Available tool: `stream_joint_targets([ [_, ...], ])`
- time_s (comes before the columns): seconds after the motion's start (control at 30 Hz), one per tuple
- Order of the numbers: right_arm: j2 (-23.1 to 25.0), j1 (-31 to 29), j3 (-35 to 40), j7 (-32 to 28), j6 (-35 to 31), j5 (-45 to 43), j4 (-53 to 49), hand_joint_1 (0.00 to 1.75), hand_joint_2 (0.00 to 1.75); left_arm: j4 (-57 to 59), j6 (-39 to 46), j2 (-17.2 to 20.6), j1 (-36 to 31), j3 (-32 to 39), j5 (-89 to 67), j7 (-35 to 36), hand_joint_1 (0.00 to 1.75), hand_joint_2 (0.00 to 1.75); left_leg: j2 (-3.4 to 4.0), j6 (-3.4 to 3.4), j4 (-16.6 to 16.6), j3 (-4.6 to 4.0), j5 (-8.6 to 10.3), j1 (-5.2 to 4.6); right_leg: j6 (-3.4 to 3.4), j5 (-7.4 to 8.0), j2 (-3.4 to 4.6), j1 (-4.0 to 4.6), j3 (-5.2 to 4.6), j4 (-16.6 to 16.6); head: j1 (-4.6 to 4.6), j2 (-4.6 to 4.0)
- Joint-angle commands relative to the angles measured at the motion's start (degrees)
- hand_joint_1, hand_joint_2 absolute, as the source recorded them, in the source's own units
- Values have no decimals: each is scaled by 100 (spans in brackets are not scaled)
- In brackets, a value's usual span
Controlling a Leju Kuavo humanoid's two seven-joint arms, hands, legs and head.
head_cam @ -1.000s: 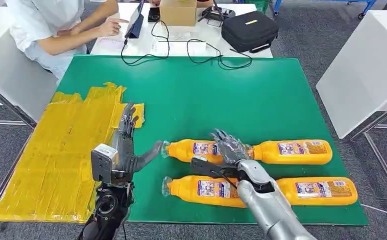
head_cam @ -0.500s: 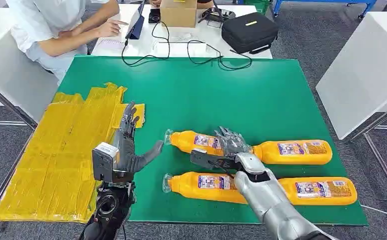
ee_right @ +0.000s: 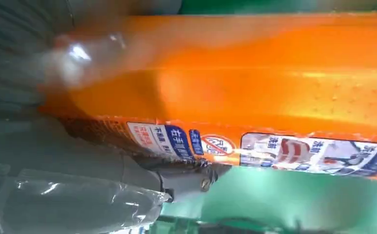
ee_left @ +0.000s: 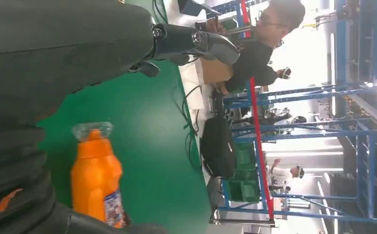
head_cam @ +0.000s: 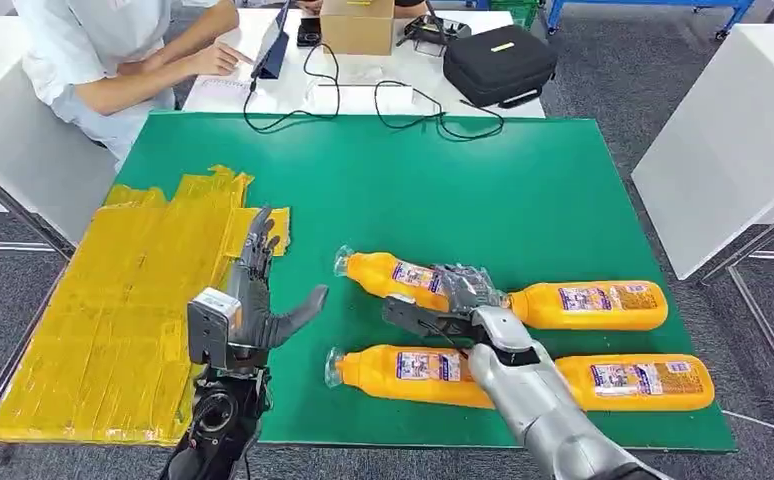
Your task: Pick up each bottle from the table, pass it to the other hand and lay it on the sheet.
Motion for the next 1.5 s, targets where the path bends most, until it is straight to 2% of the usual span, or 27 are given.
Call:
stream_joint_targets([
  [0.03, 46, 411, -767, -472, -1288, -426, -689, 175, 175, 25, 10, 28, -1, 105, -71, 27, 0, 175, 5, 8, -6, 22, -8, -2, -15, -7, -8, 4, 23, -6, 0, 0],
  [0.1, 82, 708, -1123, -1087, -1996, -1038, -1293, 175, 175, 55, 3, 21, -46, 63, -116, 24, 0, 175, -5, 5, -2, 6, -2, -1, -11, -6, -15, 2, 8, -1, 2, 0],
  [0.17, 56, 1027, -1290, -1701, -2358, -1689, -1829, 175, 175, 193, 0, 12, -146, -3, -121, 20, 0, 175, -3, 7, -1, 4, -6, -5, -13, -9, -15, 0, 7, 1, 0, 0],
  [0.23, 35, 1066, -1277, -1695, -2339, -1696, -1897, 175, 175, 219, 6, 11, -163, -14, -127, 20, 0, 175, -11, 7, -4, 2, -5, -3, -13, -10, -22, 2, 7, -2, 0, 0],
  [0.3, 243, 1398, -1672, -2854, -2828, -2849, -2536, 175, 175, 354, -2, 50, -278, -125, -100, 11, 0, 175, -10, 4, -3, -4, -3, -2, -9, -7, -18, 1, -1, -1, 0, 0],
  [0.37, 437, 1655, -1934, -3403, -2828, -3303, -2904, 175, 175, 496, -2, 113, -383, -248, -49, -3, 0, 175, -12, 7, -3, 13, -11, -5, -18, -17, -27, 2, 17, 1, 0, 0],
  [0.47, 437, 1817, -1661, -3764, -2759, -4410, -3155, 175, 175, 512, -74, 244, -514, -479, 78, 42, 0, 175, -12, 3, -5, -6, -5, -5, -13, -10, -22, -1, -4, 1, 0, 0],
  [0.5, 398, 1805, -1528, -3830, -2540, -4906, -3140, 175, 175, 471, -131, 299, -547, -572, 119, 85, 0, 175, -9, 4, -5, 2, -9, -3, -17, -13, -23, 3, 4, 0, 0, 0],
  [0.53, 380, 1798, -1471, -3843, -2468, -5084, -3116, 175, 175, 450, -146, 315, -555, -610, 130, 96, 0, 175, -6, 3, -4, -9, -5, -3, -11, -7, -15, 1, -9, -1, -2, 0],
  [0.63, 265, 1756, -1112, -3874, -1696, -5882, -2967, 175, 175, 378, -263, 375, -623, -816, 203, 141, 0, 175, -1, 5, -3, -5, -7, -4, -12, -7, -12, 0, -7, -1, 0, 0],
  [0.73, 257, 1740, -1073, -3893, -1676, -5920, -2917, 175, 175, 368, -268, 378, -635, -844, 207, 143, 0, 175, 0, 4, -5, -7, -6, -4, -12, -6, -10, 0, -9, -2, 2, 0],
  [0.9, 209, 1584, -501, -3949, -435, -6406, -2589, 175, 175, 335, -684, 417, -724, -977, 665, 170, 0, 175, 3, 5, -7, 8, -12, -2, -19, -11, -12, 4, 6, -5, 0, 0],
  [1.03, 266, 1488, -351, -4010, -437, -6320, -2469, 175, 175, 298, -784, 424, -754, -982, 810, 211, 0, 175, 17, 2, -3, -8, -10, -1, -12, -3, 7, 3, -14, -2, -2, 0],
  [1.17, 349, 1091, 34, -3952, -327, -6121, -1975, 175, 175, 289, -951, 406, -922, -1019, 1049, 325, 0, 175, 23, 16, -10, 50, -27, -8, -35, -21, -6, 5, 42, -7, 0, 0],
  [1.23, 417, 996, 198, -3970, -311, -6017, -1770, 175, 175, 311, -961, 388, -974, -1038, 1057, 346, 0, 175, 30, 7, 3, 0, -14, -3, -17, -4, 13, 3, -7, 2, 0, 0],
  [1.37, 411, 967, 856, -4178, -520, -5238, -1703, 175, 175, 428, -943, 379, -1106, -1010, 1130, 361, 0, 175, 19, 3, -4, -3, -10, -1, -17, -4, 6, 4, -9, -2, 0, 0],
  [1.5, 436, 925, 1382, -4049, -763, -4576, -1556, 175, 175, 526, -941, 399, -1176, -978, 1224, 322, 0, 175, 17, 3, -7, 4, -13, -1, -17, -9, 4, 4, -2, -4, 0, 0],
])
